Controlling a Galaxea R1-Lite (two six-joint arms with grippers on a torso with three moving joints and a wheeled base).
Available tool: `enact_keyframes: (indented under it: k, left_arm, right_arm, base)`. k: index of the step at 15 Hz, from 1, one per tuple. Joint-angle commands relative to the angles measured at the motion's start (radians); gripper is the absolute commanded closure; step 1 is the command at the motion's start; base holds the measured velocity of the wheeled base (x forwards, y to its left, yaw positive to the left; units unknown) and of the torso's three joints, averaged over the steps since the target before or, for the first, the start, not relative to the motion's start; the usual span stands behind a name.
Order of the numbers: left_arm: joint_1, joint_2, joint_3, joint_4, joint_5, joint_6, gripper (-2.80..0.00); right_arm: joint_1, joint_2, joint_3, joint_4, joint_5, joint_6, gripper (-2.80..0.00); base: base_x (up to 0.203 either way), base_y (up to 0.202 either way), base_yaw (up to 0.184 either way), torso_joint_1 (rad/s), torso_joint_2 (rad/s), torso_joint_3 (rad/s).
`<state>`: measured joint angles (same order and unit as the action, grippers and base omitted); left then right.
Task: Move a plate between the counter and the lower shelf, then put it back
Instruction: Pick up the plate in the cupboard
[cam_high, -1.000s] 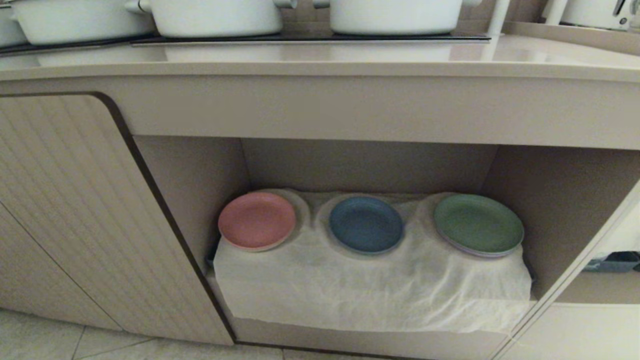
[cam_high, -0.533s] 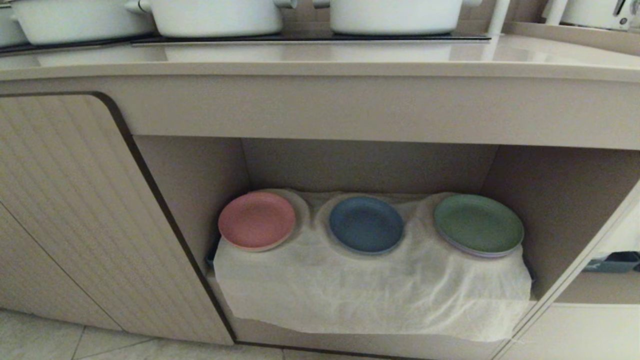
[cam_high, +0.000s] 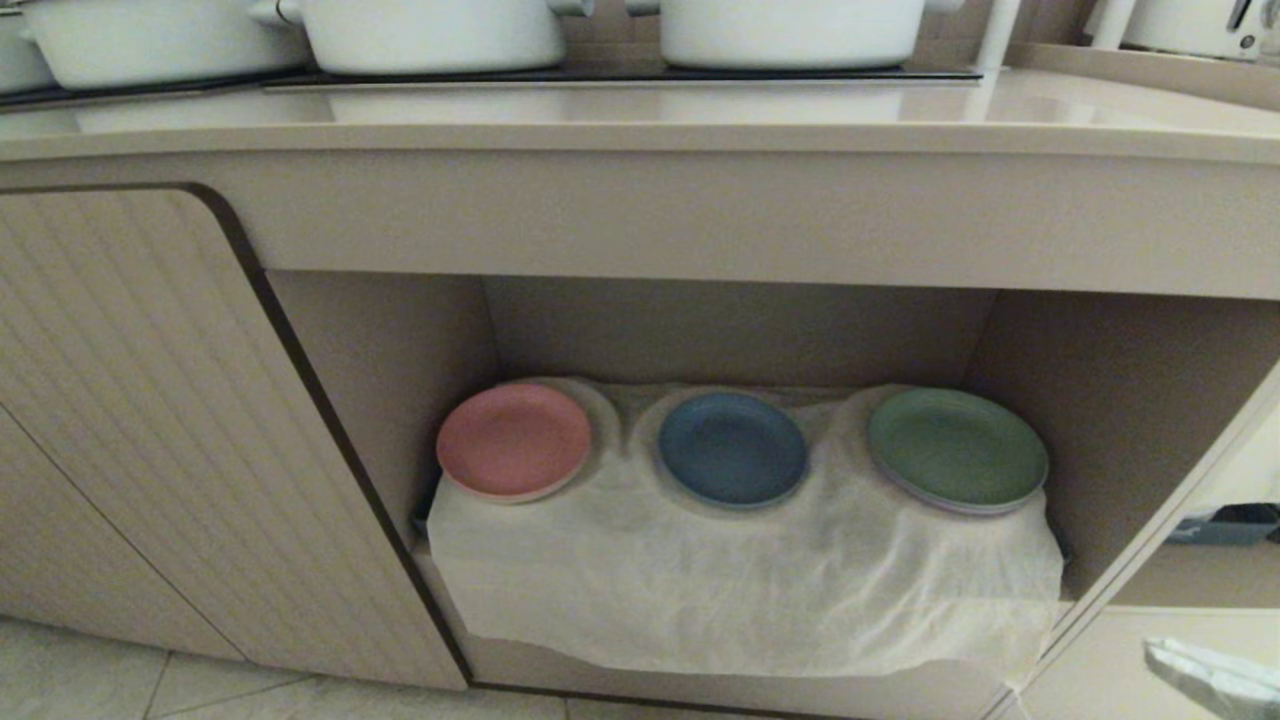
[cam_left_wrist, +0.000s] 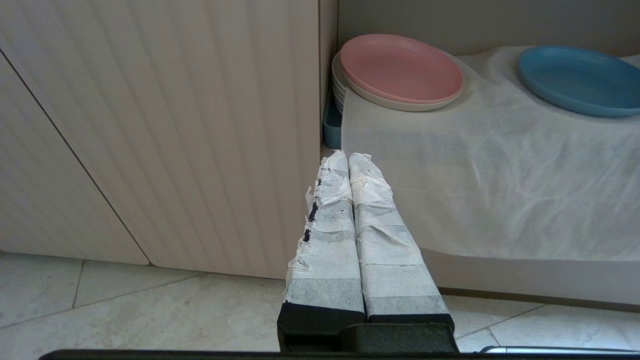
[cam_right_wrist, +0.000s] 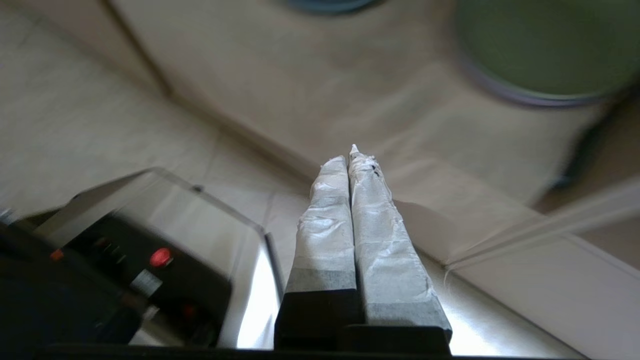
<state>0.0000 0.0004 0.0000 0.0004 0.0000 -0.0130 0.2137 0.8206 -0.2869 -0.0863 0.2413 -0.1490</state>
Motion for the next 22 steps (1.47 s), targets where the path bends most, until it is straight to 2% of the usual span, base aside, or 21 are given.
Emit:
enact_keyframes:
  k: [1,4,8,11,18,22]
  left_arm:
    - [0.000,0.000,0.000,0.000,0.000,-0.001,0.00]
    - [0.000,0.000,0.000,0.000,0.000,-0.001,0.00]
    - [0.000,0.000,0.000,0.000,0.000,-0.001,0.00]
    - [0.000,0.000,0.000,0.000,0.000,-0.001,0.00]
    - [0.000,0.000,0.000,0.000,0.000,-0.001,0.00]
    - [0.000,0.000,0.000,0.000,0.000,-0.001,0.00]
  right_arm:
    - [0.036,0.154,-0.007,-0.017,0.015,0.001,0.00]
    - [0.056,0.303,-0.018,-0.050,0.078,0.031,0.00]
    - [0.060,0.484,-0.028,-0.177,0.117,0.046,0.00]
    - [0.059,0.580,-0.080,-0.194,0.160,0.045,0.00]
    - [0.059,0.814,-0.250,-0.244,0.167,0.051,0.00]
    - [0.058,0.927,-0.375,-0.239,0.167,0.093,0.00]
  base:
    - [0.000,0.000,0.000,0.000,0.00,0.000]
    - [0.000,0.000,0.000,0.000,0.00,0.000]
    - [0.000,0.000,0.000,0.000,0.00,0.000]
    - [0.000,0.000,0.000,0.000,0.00,0.000]
    - [0.000,0.000,0.000,0.000,0.00,0.000]
    - [0.000,0.000,0.000,0.000,0.00,0.000]
